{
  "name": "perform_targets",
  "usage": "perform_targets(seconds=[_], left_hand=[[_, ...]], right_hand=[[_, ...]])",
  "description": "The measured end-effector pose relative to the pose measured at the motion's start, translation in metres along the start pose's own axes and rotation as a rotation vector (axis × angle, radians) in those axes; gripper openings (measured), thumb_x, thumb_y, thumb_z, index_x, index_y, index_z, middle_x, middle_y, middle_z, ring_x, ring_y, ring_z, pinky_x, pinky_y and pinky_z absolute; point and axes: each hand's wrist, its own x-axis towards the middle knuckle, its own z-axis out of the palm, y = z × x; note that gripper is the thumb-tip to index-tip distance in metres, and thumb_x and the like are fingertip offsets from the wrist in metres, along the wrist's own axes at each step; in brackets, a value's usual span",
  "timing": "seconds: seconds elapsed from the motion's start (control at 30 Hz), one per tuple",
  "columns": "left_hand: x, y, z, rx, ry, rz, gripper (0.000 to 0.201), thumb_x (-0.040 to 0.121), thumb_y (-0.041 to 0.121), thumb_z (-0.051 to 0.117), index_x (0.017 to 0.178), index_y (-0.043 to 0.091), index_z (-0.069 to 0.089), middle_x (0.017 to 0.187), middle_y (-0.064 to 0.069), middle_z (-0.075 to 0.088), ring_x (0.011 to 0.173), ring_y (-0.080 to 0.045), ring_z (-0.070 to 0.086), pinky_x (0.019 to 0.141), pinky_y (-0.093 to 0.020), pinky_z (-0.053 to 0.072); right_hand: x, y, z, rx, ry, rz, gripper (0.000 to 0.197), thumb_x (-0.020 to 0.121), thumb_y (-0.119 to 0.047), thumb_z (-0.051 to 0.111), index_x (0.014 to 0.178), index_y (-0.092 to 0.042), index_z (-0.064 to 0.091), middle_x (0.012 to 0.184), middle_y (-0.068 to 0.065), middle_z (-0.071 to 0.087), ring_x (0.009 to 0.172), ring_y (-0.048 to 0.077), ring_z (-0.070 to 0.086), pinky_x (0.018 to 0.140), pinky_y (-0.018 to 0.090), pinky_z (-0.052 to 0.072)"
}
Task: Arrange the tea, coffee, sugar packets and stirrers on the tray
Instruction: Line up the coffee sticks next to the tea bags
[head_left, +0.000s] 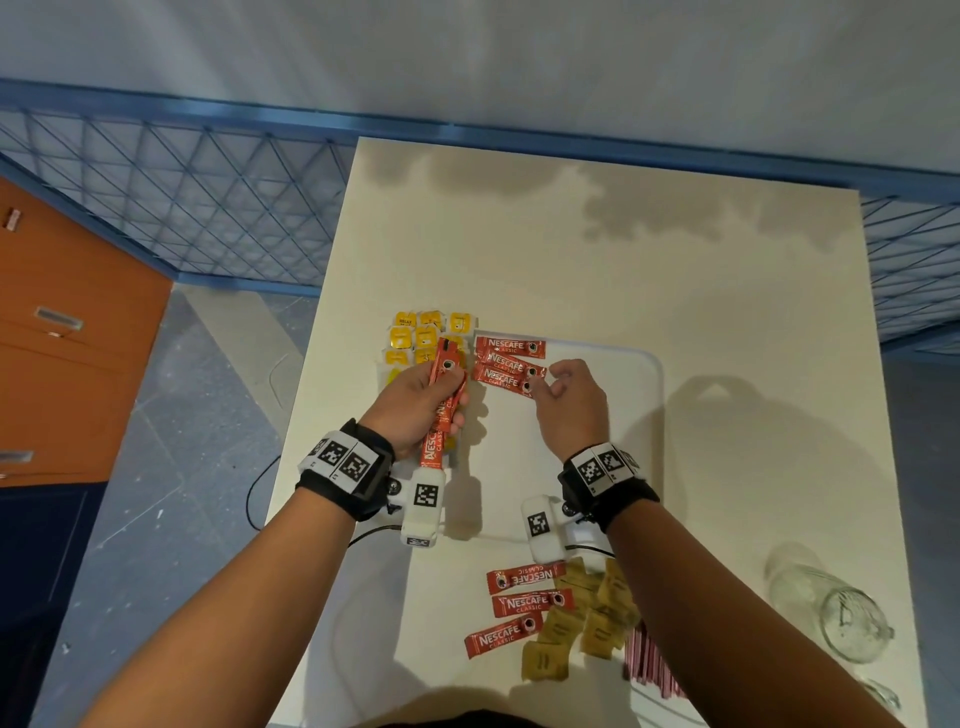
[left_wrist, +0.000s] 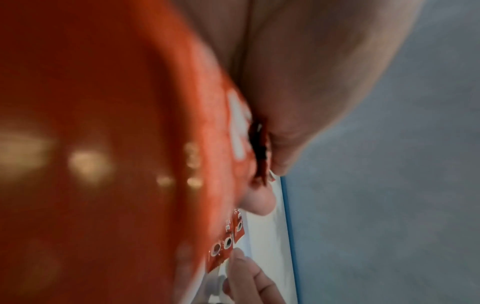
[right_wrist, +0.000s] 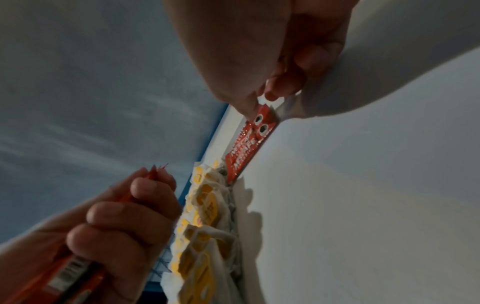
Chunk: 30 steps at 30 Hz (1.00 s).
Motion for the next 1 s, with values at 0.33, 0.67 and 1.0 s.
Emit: perform_targets(seconds=[0.33, 0.67, 1.0], left_hand=[[-0.006, -0.002, 0.013, 0.302, -0.038, 0.147, 0.018, 0.089, 0.019, 0.076, 0.101, 0.007, 0.069, 0.073, -0.008, 0.063, 0.061, -0.022, 0.059, 0.060, -0.033, 0.050], [-0.008, -0.005, 0.014, 0.290, 0.023, 0.145, 0.039, 0.098, 0.041, 0.061, 0.113, 0.005, 0.069, 0.067, -0.007, 0.064, 0.049, -0.013, 0.054, 0.048, -0.022, 0.044], [-0.001, 0.007, 0.019, 0.186, 0.270, 0.161, 0.040, 0.101, 0.053, 0.047, 0.086, 0.017, 0.053, 0.055, 0.004, 0.050, 0.045, -0.010, 0.051, 0.045, -0.023, 0.042]], right_hand=[[-0.021, -0.044, -0.026, 0.271, -0.330, -0.190, 0.023, 0.101, -0.030, 0.063, 0.094, -0.013, 0.077, 0.079, -0.007, 0.069, 0.059, -0.004, 0.055, 0.065, 0.016, 0.044], [-0.022, -0.042, -0.036, 0.338, -0.361, -0.091, 0.016, 0.101, -0.018, 0.062, 0.100, -0.007, 0.072, 0.072, -0.002, 0.070, 0.056, 0.005, 0.061, 0.053, 0.019, 0.045], [-0.023, -0.030, -0.049, 0.414, -0.432, -0.076, 0.013, 0.101, -0.018, 0.062, 0.103, -0.009, 0.072, 0.079, 0.005, 0.068, 0.071, 0.014, 0.063, 0.067, 0.028, 0.053]])
